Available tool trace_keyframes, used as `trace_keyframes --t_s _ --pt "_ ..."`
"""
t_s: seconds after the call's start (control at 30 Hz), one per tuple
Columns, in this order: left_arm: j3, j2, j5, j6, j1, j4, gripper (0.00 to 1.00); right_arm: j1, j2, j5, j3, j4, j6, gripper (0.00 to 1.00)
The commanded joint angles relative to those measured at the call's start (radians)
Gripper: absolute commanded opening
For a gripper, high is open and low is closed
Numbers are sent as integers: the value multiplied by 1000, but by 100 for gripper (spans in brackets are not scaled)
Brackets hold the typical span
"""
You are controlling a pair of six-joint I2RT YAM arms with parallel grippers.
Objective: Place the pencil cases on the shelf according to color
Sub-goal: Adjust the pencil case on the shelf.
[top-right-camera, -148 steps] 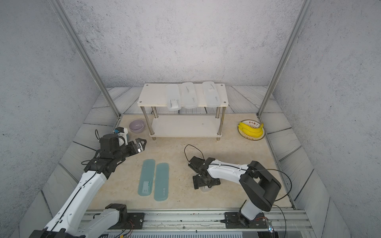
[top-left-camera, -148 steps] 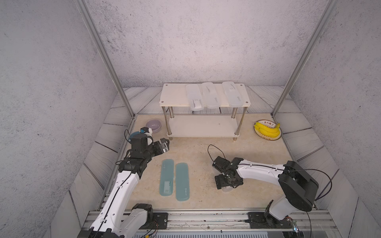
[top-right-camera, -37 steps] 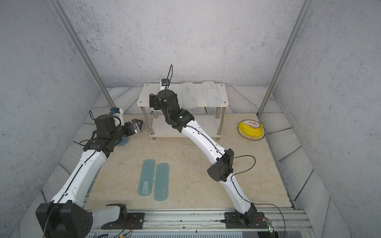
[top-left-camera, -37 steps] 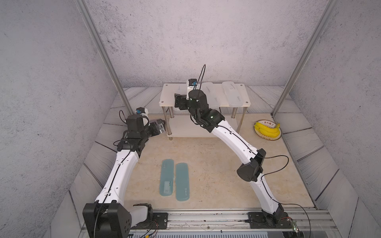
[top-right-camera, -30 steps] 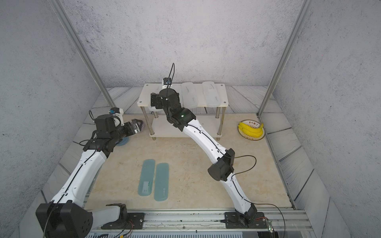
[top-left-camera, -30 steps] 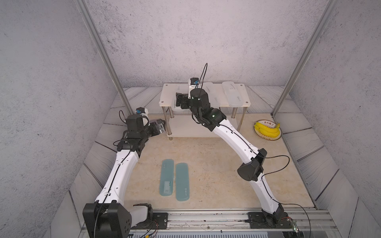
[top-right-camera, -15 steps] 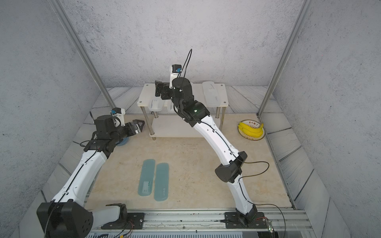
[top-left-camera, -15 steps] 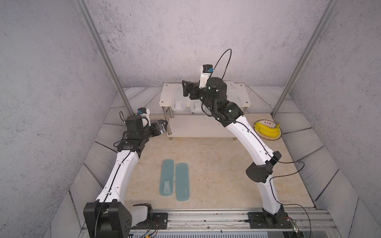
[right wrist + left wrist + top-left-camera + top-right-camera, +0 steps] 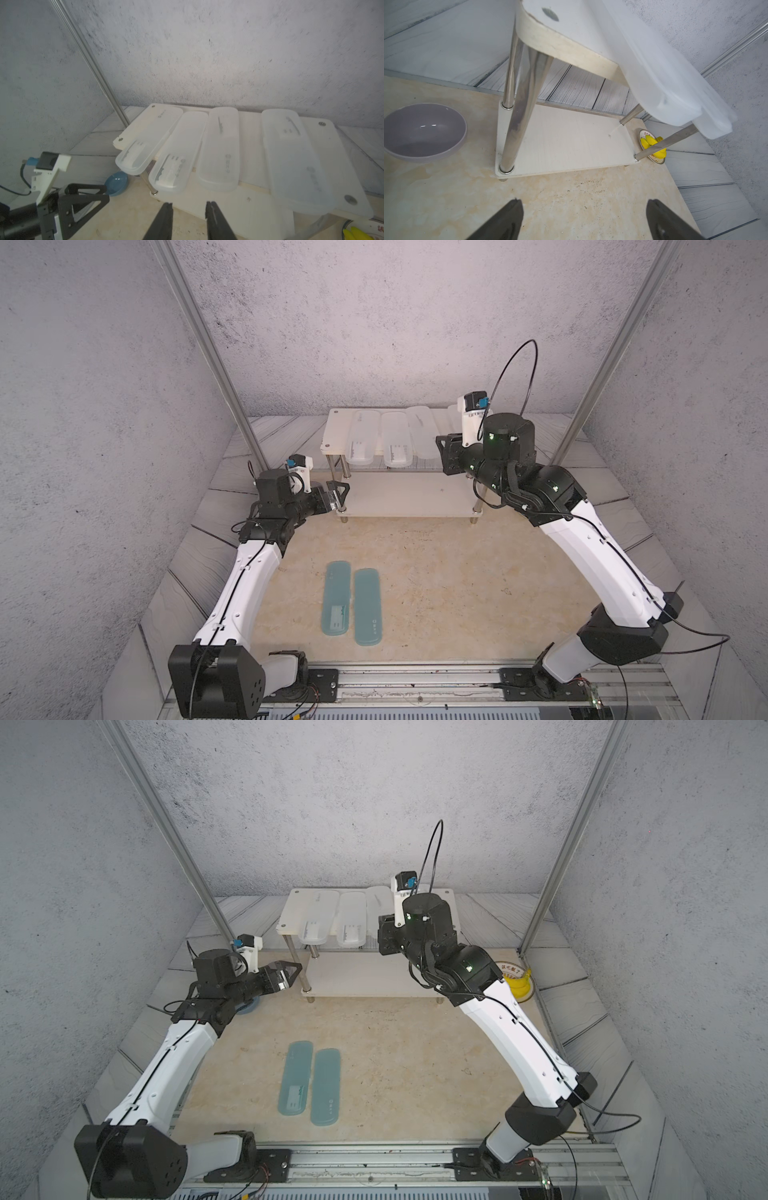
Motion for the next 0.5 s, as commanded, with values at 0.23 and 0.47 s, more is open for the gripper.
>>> trace_keyframes --t_s 0.23,0.47 --pt "128 24 12 -105 -63 -1 99 -22 127 -258 -82 66 53 20" --pt "174 54 26 -110 -75 -4 99 -47 230 -334 6 101 70 20"
